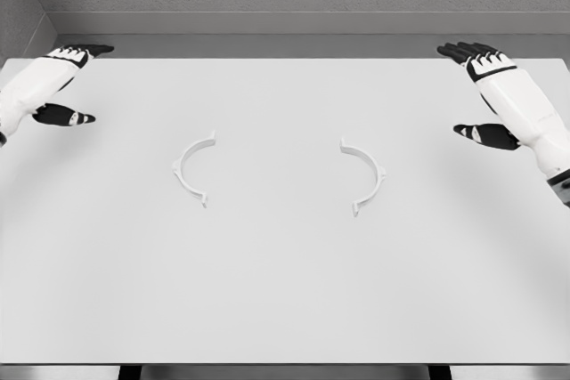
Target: Assemble PVC drainage pipe clamps
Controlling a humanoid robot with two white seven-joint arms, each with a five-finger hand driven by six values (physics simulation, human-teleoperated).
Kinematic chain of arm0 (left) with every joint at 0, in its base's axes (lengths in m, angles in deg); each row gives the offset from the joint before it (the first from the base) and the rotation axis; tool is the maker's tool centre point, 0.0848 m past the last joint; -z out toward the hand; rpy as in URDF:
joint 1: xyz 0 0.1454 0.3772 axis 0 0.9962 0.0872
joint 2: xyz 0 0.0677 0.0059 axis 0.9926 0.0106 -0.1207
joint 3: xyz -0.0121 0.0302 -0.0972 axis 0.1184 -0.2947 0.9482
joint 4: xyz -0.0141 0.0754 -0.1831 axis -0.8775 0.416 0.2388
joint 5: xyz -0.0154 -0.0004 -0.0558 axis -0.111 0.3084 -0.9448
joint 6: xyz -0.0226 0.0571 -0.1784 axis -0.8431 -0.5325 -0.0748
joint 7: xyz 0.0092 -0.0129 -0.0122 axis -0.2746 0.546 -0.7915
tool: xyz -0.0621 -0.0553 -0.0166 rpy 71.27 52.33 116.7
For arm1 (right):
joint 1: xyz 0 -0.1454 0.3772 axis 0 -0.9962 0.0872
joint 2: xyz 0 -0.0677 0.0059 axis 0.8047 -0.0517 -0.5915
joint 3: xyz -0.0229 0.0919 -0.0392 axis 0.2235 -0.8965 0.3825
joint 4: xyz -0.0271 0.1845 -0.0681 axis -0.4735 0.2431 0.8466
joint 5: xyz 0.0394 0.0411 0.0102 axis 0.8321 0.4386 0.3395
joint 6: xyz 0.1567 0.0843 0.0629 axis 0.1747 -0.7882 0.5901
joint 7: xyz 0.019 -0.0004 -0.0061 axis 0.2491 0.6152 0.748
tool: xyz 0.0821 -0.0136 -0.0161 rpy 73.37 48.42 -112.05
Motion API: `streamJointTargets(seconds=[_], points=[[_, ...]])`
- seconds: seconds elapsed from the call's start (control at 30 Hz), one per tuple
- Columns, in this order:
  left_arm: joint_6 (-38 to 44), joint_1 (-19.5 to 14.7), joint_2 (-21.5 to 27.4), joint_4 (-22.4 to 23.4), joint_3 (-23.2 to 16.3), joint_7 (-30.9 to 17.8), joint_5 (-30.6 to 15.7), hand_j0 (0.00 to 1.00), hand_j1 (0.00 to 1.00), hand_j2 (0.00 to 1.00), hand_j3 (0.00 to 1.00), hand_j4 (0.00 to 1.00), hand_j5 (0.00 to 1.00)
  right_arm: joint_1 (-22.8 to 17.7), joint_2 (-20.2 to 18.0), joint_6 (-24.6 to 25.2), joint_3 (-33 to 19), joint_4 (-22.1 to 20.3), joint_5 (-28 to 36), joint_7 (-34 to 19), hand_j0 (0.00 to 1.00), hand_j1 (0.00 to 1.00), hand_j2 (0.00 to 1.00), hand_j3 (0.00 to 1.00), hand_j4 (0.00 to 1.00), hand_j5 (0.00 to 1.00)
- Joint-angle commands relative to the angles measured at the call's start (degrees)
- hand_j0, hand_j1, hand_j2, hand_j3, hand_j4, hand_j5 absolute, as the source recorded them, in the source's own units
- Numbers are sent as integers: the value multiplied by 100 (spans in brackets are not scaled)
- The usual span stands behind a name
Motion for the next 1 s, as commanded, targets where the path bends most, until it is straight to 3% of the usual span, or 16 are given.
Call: streamJointTargets(seconds=[0.0,0.17,0.27,0.33,0.37,0.43,0.53,0.83,0.97], points=[[3,0,-119,5,-146,2,10,100,100,100,100,100,100,-9,-26,-14,-5,140,-5,3,100,100,100,100,100,100],[3,0,-181,-3,-199,2,10,100,100,100,100,100,100,18,70,-40,30,430,-22,-5,100,100,100,100,100,100],[3,-9,-207,-47,-463,2,-8,100,100,100,100,100,100,44,71,-58,241,378,-980,-5,100,100,100,100,100,100],[3,-9,-348,-47,-507,2,1,100,100,100,100,100,100,167,71,-321,417,395,-1656,-40,100,100,100,100,100,100],[3,-18,-348,-47,-560,2,-8,100,100,100,100,100,100,298,62,-514,478,439,-1806,-444,100,100,100,100,100,100],[3,-35,-383,-47,-647,2,1,100,100,100,100,100,100,562,79,-1050,531,720,-1842,-1147,100,100,100,100,100,100],[3,-44,-392,-47,-656,2,-8,100,100,100,100,100,100,800,185,-1077,838,905,-1851,-1420,100,100,100,100,100,100],[3,-35,-401,-65,-1061,2,-34,100,100,100,100,100,100,844,440,-1235,979,870,-1851,-1447,100,100,100,100,100,100],[3,0,-339,-311,-1096,2,-60,100,100,100,100,100,100,861,510,-1235,1023,870,-1851,-1535,100,100,100,100,100,100]])
